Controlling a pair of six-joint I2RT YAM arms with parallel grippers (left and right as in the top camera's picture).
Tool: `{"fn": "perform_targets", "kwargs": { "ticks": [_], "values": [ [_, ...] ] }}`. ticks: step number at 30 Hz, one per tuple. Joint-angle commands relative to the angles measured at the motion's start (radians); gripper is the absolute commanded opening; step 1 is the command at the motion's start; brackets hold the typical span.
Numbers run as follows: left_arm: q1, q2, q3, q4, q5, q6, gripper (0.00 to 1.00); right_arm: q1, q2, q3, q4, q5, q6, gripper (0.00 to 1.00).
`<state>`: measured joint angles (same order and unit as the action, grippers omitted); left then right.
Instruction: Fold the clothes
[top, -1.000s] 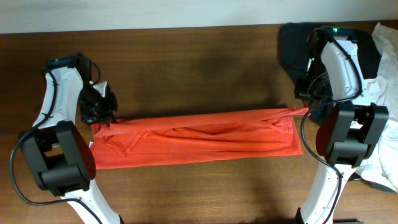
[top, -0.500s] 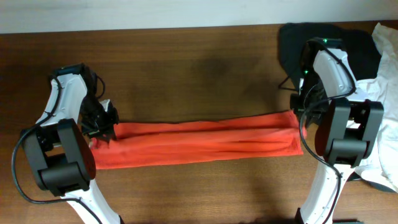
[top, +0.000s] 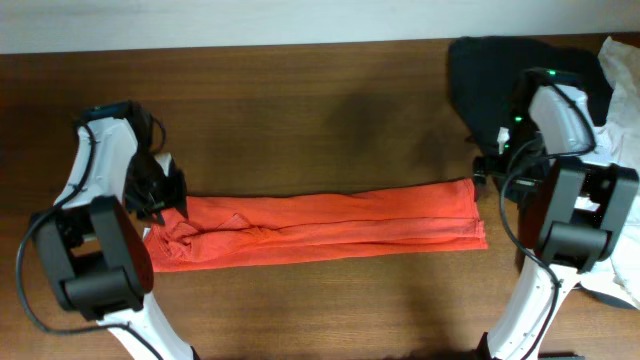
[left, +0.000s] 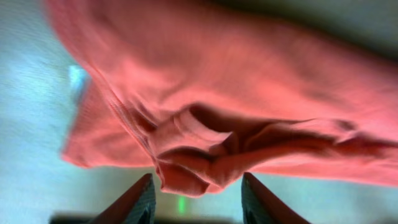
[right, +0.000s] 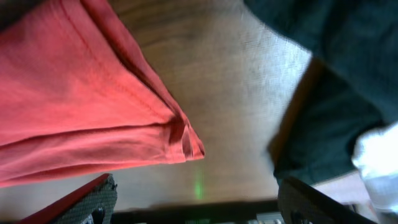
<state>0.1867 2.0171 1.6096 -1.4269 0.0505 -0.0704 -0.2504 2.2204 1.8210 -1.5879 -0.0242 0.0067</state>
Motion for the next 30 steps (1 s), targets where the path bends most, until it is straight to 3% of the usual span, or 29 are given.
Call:
{"fn": "perform_targets", "kwargs": {
  "ticks": [1,6,12,24,27,30],
  "values": [
    [0.008,-0.159,0.061,0.077,0.006,0.004,0.51,-0.053,-0.023,-0.005,0.028,-0.136,-0.177,0.88],
    [0.009,-0.194,0.061,0.112,0.013,-0.042,0.54,-0.077,-0.023,-0.005,0.081,-0.269,-0.340,0.90],
    [0.062,-0.193,0.061,0.190,0.080,-0.101,0.54,-0.077,-0.023,-0.030,0.132,-0.275,-0.343,0.97],
    [0.130,-0.193,-0.010,0.195,0.092,-0.100,0.55,-0.041,-0.023,-0.266,0.376,-0.279,-0.352,0.98],
    [0.130,-0.193,-0.034,0.206,0.092,-0.100,0.55,-0.010,-0.023,-0.291,0.388,-0.279,-0.362,0.95],
    [0.130,-0.193,-0.036,0.211,0.092,-0.100,0.55,0.010,-0.023,-0.292,0.361,-0.279,-0.362,0.84]
  ]
}}
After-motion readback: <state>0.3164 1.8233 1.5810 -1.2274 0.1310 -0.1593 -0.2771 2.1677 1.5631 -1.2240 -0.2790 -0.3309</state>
